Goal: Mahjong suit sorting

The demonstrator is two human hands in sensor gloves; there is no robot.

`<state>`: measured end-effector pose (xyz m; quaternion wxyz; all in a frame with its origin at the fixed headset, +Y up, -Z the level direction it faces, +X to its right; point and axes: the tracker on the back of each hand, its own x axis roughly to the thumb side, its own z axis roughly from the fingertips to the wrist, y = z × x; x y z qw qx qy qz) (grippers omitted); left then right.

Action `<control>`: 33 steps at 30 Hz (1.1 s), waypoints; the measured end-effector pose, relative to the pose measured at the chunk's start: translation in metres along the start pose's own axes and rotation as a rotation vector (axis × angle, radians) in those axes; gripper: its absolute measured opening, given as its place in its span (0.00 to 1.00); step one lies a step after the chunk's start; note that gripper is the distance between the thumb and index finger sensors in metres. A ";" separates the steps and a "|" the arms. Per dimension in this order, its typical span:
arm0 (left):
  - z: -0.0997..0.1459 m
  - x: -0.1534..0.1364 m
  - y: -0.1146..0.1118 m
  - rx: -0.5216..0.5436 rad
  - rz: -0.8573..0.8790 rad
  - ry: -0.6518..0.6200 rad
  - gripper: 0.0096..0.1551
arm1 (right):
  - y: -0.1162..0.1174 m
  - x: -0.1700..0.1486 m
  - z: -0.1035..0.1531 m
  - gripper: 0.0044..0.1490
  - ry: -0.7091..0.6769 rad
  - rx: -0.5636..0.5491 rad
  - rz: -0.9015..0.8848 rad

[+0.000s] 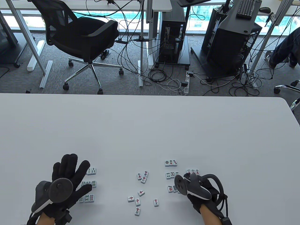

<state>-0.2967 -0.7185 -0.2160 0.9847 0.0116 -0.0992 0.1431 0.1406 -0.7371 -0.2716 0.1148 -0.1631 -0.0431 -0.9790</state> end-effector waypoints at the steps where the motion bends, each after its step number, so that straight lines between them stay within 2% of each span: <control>1: 0.000 0.000 0.000 0.000 -0.002 0.001 0.50 | -0.004 0.004 -0.002 0.35 -0.011 -0.017 -0.012; 9: 0.000 0.000 0.000 0.004 0.002 -0.002 0.50 | -0.030 0.065 -0.036 0.33 -0.152 -0.073 -0.055; 12: 0.000 0.000 0.000 0.005 0.005 -0.004 0.50 | -0.033 0.083 -0.050 0.31 -0.163 -0.106 -0.035; 16: 0.001 0.000 0.001 0.010 0.010 -0.010 0.50 | -0.031 0.099 -0.071 0.30 -0.137 -0.094 -0.069; 22: 0.001 0.001 0.002 0.013 0.012 -0.016 0.50 | -0.025 0.118 -0.091 0.29 -0.124 -0.062 -0.025; 25: 0.001 0.001 0.001 0.004 0.010 -0.016 0.50 | -0.018 0.127 -0.097 0.29 -0.147 0.023 0.034; 27: 0.001 0.001 0.002 0.003 0.010 -0.015 0.50 | -0.018 0.126 -0.096 0.28 -0.149 -0.002 0.044; 33: 0.001 0.001 0.002 0.009 0.017 -0.014 0.50 | -0.016 0.110 -0.092 0.28 -0.120 0.084 0.110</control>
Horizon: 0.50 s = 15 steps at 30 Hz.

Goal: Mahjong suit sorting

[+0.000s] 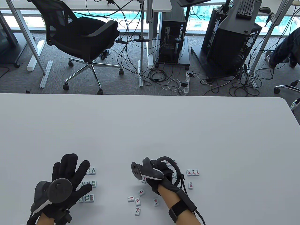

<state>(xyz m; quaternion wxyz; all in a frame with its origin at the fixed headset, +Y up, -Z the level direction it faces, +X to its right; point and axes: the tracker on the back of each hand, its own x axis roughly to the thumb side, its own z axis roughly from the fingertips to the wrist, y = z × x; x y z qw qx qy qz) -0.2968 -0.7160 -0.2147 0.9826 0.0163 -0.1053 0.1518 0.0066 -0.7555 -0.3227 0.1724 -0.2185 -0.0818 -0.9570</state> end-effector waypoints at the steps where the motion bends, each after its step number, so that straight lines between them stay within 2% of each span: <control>1: 0.000 0.000 0.000 0.000 -0.001 0.000 0.50 | 0.000 -0.003 0.002 0.29 0.007 0.004 -0.005; 4: 0.000 0.000 0.000 0.000 -0.002 0.000 0.50 | -0.002 -0.007 0.007 0.30 -0.010 -0.006 -0.041; 8: 0.000 0.000 0.000 -0.001 -0.002 0.003 0.50 | 0.001 -0.004 0.009 0.36 -0.053 0.068 -0.010; 12: 0.000 0.000 0.000 -0.003 -0.006 0.003 0.50 | 0.007 0.000 0.007 0.32 -0.047 0.016 0.055; 15: 0.000 0.000 0.000 -0.002 -0.004 0.005 0.50 | 0.009 -0.003 0.004 0.32 -0.009 0.044 0.046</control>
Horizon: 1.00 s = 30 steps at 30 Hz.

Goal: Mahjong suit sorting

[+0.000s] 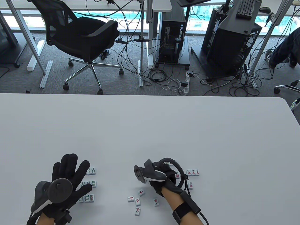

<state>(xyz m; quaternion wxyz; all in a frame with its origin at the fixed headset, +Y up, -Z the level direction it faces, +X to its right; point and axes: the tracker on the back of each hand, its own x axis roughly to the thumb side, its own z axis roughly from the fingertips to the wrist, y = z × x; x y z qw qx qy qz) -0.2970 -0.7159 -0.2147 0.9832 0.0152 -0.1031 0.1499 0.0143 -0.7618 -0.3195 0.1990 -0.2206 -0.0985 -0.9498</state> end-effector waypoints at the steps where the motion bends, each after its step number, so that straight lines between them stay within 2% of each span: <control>1: 0.000 0.000 0.000 0.000 0.000 0.000 0.50 | 0.000 -0.001 0.000 0.33 0.004 0.011 -0.016; 4: 0.000 0.000 0.000 0.002 0.003 0.001 0.50 | -0.005 -0.006 0.004 0.35 0.016 0.017 -0.091; 6: 0.000 0.000 0.000 0.003 0.004 0.001 0.50 | -0.010 -0.008 0.007 0.36 0.011 -0.023 -0.086; 8: 0.000 0.000 0.000 0.002 0.003 0.000 0.50 | -0.012 -0.008 0.009 0.38 -0.004 -0.016 -0.060; 13: 0.000 0.000 0.000 -0.001 -0.002 -0.003 0.50 | -0.006 0.003 0.006 0.40 -0.062 -0.033 -0.004; 16: 0.000 0.000 0.000 -0.003 -0.003 -0.001 0.50 | 0.001 0.011 0.003 0.37 -0.087 -0.042 0.036; 20: 0.000 0.001 0.000 -0.001 -0.003 -0.003 0.50 | 0.000 0.009 0.003 0.36 -0.094 -0.042 0.011; 26: 0.000 0.001 0.000 0.005 0.001 -0.005 0.50 | -0.020 -0.029 0.026 0.37 -0.022 -0.188 -0.081; 30: 0.000 0.001 0.000 0.002 -0.003 -0.007 0.50 | -0.028 -0.063 0.051 0.37 0.050 -0.221 -0.125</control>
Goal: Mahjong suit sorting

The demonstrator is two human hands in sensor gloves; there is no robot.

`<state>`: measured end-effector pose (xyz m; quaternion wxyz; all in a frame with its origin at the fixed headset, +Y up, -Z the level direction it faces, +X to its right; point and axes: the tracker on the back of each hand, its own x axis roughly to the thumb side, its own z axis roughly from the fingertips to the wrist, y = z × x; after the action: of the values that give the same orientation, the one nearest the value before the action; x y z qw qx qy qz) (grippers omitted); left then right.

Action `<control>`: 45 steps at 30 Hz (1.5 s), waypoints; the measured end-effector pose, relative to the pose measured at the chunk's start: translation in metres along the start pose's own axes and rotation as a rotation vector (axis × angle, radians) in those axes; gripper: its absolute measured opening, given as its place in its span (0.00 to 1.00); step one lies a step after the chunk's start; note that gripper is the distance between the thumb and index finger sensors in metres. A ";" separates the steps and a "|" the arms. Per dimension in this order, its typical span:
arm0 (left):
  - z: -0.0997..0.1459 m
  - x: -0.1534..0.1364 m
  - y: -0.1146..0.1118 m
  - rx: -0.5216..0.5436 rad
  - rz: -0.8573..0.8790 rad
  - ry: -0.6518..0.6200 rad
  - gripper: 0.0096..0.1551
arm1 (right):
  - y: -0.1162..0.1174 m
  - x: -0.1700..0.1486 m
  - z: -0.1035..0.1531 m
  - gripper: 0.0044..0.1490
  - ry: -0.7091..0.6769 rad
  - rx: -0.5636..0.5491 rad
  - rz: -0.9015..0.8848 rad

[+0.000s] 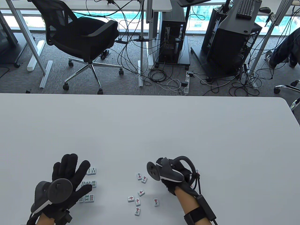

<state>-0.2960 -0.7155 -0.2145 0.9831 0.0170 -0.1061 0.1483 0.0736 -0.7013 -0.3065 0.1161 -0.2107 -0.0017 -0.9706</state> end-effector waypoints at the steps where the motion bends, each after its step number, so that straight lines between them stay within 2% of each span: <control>1: 0.000 0.000 0.000 0.000 -0.001 0.000 0.50 | -0.001 -0.009 0.006 0.37 0.020 0.006 0.007; 5: 0.000 0.000 -0.001 -0.003 -0.004 -0.002 0.50 | 0.009 -0.041 0.031 0.37 0.105 0.069 0.022; 10: 0.000 0.001 -0.002 -0.012 -0.010 -0.002 0.50 | 0.047 -0.065 0.060 0.37 0.160 0.221 0.026; 13: 0.000 0.001 -0.002 -0.015 -0.012 0.001 0.50 | 0.063 -0.070 0.070 0.37 0.174 0.236 0.036; 19: 0.000 0.002 -0.004 -0.030 -0.016 0.008 0.50 | 0.077 -0.071 0.073 0.37 0.192 0.179 -0.002; 28: -0.001 0.002 -0.004 -0.038 -0.014 0.013 0.50 | 0.085 -0.068 0.065 0.37 0.190 0.202 -0.007; 35: -0.002 0.002 -0.004 -0.038 -0.011 0.012 0.50 | 0.078 -0.072 0.067 0.40 0.210 0.227 -0.037; 38: -0.002 0.002 -0.005 -0.038 -0.011 0.011 0.50 | 0.061 -0.074 0.066 0.40 0.237 0.214 -0.123; 41: -0.003 0.002 -0.006 -0.046 -0.016 0.010 0.50 | 0.041 -0.067 0.061 0.39 0.228 0.125 -0.207; 45: -0.003 0.002 -0.006 -0.047 -0.018 0.011 0.50 | 0.020 -0.041 0.043 0.40 0.153 0.067 -0.226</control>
<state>-0.2915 -0.7206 -0.2170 0.9851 -0.0059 -0.1039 0.1371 0.1320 -0.7088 -0.2847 0.0125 -0.1304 -0.0488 -0.9902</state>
